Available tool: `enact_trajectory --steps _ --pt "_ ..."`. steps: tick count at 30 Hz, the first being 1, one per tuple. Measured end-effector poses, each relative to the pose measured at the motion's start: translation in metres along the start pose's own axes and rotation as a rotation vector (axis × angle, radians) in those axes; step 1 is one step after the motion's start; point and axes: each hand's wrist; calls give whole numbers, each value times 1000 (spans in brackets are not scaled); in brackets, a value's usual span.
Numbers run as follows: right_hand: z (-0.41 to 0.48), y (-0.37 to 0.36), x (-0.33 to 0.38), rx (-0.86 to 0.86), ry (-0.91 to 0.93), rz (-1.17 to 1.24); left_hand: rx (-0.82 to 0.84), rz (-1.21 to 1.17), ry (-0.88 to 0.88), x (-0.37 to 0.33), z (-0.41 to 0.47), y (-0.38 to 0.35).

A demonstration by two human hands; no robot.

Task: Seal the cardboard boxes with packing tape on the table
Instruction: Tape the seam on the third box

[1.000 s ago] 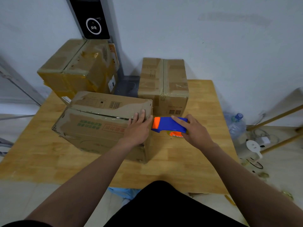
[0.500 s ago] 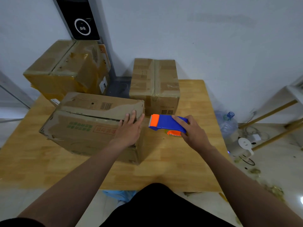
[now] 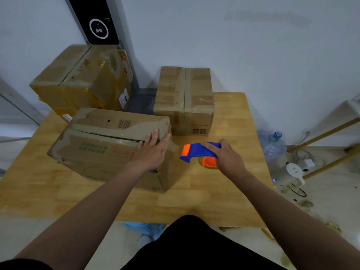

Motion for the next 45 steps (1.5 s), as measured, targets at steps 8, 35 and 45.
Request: enact_trajectory --steps 8,35,45 --pt "18 -2 25 62 2 -178 -19 -1 26 -2 2 -3" --pt "59 -57 -52 487 -334 309 -83 25 128 -25 9 -10" --pt "66 -59 -46 487 -261 227 -70 11 199 -42 22 -13"
Point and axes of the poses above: each hand's wrist, its own z-axis towards the middle knuckle, its own y-axis out of the back of the hand, x = y × z, and after that the axes turned 12 degrees about x, right-handed
